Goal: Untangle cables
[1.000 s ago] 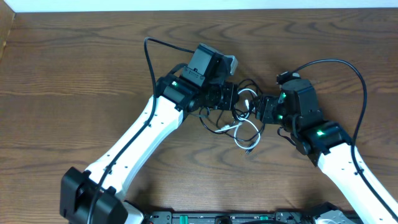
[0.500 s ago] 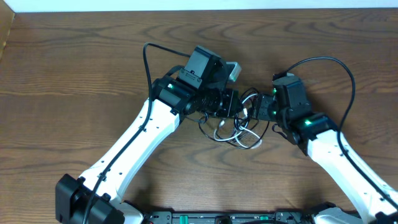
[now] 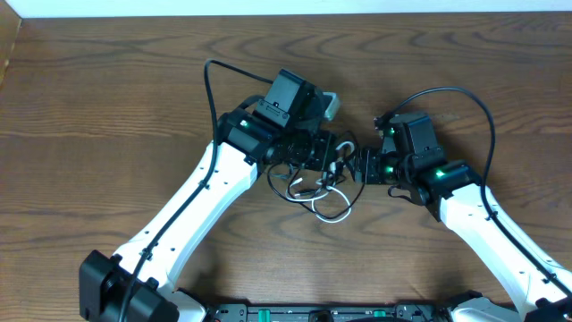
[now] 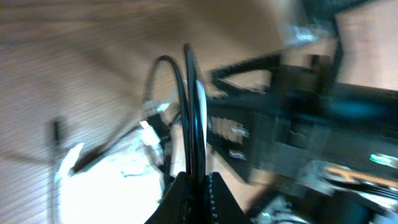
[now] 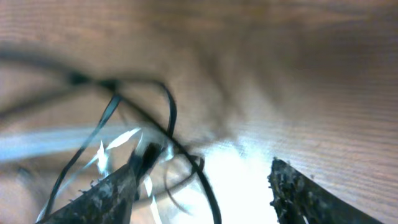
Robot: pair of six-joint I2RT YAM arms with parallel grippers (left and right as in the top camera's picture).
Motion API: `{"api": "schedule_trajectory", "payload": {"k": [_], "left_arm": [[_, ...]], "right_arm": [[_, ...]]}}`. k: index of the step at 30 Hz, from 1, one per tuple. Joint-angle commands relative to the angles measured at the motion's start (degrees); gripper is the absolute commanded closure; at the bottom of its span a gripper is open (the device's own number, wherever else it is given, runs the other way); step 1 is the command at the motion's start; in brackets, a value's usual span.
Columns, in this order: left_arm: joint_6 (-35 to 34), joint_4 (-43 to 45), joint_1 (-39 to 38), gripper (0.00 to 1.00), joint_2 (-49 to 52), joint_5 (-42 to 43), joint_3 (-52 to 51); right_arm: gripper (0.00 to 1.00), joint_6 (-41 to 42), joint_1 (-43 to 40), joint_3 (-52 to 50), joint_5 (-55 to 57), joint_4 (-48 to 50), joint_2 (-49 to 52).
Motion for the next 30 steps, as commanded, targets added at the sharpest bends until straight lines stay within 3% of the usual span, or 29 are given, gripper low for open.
{"api": "schedule_trajectory", "payload": {"k": [1, 6, 11, 17, 21, 24, 26, 30], "left_arm": [[1.4, -1.14, 1.36, 0.93, -1.29, -8.76, 1.01], [1.38, -0.7, 1.46, 0.93, -1.29, -1.77, 1.01], [1.38, -0.5, 1.49, 0.93, -1.31, 7.43, 1.01], [1.42, 0.15, 1.57, 0.93, -1.31, 16.26, 1.03], [1.92, 0.15, 2.56, 0.93, -1.31, 18.43, 1.03], [2.1, -0.33, 4.39, 0.93, -1.31, 18.43, 1.03], [2.16, -1.36, 5.81, 0.93, -1.31, 18.4, 1.01], [4.92, -2.64, 8.22, 0.93, -1.31, 18.1, 1.01]], "right_arm": [[0.32, -10.49, -0.13, 0.44, -8.09, -1.25, -1.03], [0.3, -11.58, -0.15, 0.44, -8.87, 0.9, -2.38], [0.28, -11.19, -0.15, 0.44, -0.15, 5.46, -2.36], [0.24, -10.12, -0.17, 0.44, 0.5, 10.62, -2.36], [0.39, -6.23, -0.17, 0.44, 9.92, 7.69, -2.36], [0.55, 5.44, -0.2, 0.44, 27.54, -0.94, -2.36], [0.72, 13.18, -0.2, 0.42, 35.39, -6.82, -2.36], [0.89, 14.6, -0.2, 0.42, 36.39, -10.03, -2.36]]}}
